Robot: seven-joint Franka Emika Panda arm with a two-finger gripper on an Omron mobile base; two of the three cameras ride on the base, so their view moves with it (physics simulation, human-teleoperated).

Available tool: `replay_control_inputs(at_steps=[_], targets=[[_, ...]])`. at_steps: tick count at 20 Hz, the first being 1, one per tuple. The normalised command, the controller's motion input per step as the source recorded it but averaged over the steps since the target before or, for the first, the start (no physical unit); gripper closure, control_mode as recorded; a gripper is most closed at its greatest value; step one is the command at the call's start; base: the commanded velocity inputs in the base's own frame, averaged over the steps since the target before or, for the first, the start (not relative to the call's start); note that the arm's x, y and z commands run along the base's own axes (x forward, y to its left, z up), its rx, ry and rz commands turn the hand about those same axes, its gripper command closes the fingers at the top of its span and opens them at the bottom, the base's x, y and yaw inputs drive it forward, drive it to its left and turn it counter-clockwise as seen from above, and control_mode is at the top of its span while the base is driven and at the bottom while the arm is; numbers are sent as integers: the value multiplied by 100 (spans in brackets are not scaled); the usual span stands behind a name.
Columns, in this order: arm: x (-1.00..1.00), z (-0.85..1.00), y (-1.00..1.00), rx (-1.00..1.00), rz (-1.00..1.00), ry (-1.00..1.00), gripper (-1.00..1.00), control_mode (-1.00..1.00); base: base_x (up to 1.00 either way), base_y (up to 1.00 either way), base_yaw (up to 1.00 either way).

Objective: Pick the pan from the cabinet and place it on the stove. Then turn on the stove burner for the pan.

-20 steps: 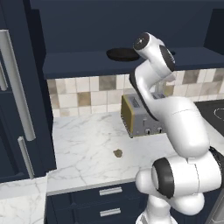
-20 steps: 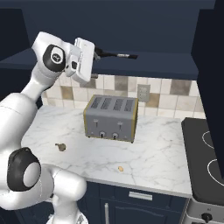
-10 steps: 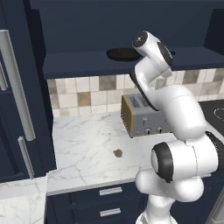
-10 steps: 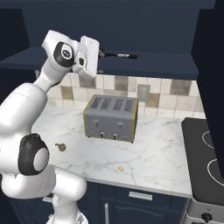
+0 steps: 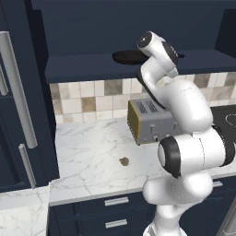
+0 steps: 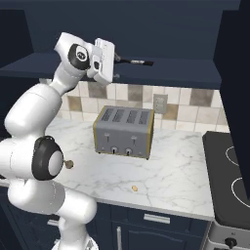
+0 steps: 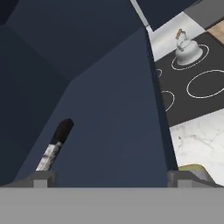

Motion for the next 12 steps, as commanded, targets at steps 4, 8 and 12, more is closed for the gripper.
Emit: replay_control_inputs(at_steps=[4, 8, 12], targets=[[35, 0, 0, -2, 0, 0, -100, -100, 0, 0, 0], [33, 0, 0, 0, 0, 0, -100, -100, 0, 0, 0], [28, 0, 0, 0, 0, 0, -100, -100, 0, 0, 0]])
